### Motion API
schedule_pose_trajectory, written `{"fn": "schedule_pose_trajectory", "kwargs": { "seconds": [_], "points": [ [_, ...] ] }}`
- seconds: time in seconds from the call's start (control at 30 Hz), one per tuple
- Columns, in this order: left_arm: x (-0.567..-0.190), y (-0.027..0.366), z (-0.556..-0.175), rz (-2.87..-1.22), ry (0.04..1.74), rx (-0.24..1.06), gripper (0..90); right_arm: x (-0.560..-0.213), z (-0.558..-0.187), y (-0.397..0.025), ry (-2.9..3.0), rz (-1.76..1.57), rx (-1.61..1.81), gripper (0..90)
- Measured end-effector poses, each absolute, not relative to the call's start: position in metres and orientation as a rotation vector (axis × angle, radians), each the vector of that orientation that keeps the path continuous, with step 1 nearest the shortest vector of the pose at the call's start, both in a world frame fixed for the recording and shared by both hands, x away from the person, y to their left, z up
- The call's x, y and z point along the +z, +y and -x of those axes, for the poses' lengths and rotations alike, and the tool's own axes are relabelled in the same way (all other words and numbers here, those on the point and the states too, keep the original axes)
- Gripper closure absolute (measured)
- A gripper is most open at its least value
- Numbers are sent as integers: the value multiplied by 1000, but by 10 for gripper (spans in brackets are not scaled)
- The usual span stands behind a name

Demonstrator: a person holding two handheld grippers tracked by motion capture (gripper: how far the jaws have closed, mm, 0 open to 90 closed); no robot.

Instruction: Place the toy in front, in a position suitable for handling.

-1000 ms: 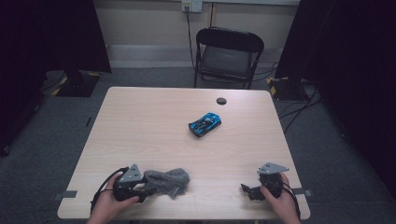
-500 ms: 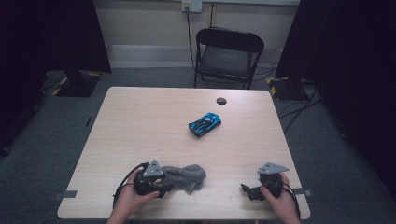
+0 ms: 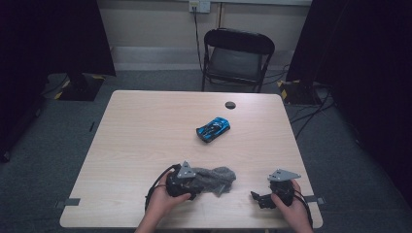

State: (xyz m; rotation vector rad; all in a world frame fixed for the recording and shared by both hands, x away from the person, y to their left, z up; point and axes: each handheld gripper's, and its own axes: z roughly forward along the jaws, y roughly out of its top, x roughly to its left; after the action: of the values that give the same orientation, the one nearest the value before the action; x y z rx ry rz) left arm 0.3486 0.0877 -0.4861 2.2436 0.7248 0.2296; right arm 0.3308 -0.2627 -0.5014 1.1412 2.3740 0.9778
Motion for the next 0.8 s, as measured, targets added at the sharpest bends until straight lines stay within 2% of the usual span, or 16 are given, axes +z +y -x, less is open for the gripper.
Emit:
{"fn": "schedule_pose_trajectory", "kwargs": {
  "seconds": [0.23, 0.8],
  "points": [
    [-486, 65, -356, -2267, 708, 256, 428, -501, -331, -263, 2379, -1134, 980, 0],
    [-487, 22, -365, -2263, 662, 225, 402, -501, -331, -264, 2381, -1131, 981, 0]
  ]
}}
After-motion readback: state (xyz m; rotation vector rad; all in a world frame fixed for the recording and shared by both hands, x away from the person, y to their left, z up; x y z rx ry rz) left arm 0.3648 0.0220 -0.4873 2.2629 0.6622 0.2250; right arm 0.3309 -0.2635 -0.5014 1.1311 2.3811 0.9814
